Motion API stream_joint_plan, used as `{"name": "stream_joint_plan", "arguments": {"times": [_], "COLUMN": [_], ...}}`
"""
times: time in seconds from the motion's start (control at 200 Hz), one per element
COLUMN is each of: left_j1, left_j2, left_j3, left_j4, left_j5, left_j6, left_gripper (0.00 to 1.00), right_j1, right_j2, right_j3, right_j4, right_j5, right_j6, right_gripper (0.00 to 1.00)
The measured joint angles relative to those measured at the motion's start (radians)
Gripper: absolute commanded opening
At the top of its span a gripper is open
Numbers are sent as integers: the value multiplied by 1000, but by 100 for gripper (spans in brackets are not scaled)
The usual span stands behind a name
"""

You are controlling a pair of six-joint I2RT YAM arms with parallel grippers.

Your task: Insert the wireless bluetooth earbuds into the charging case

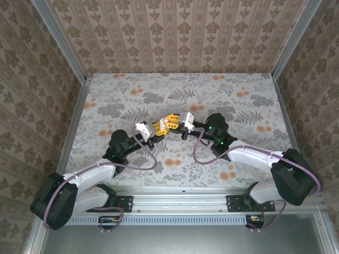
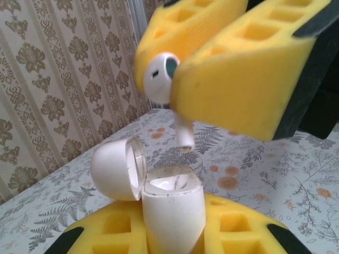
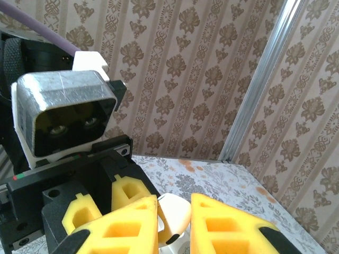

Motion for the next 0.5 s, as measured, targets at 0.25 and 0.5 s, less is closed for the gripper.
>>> {"name": "stream_joint_plan", "arguments": {"times": [0.25,0.5], "left_j1": [6,7], "left_j2": [-9,-10], "left_j3": [0,0], "left_j4": [-3,-6], "left_j5": [-1,0], "left_j6": [0,0], "left_gripper": [5,5], "right_j1": [5,5], "right_j2": [39,39], "right_j3": [3,5], "right_j4": [1,-9], "right_j5": [-3,-4], "right_j6": [1,-1], "right_gripper": [18,26]}}
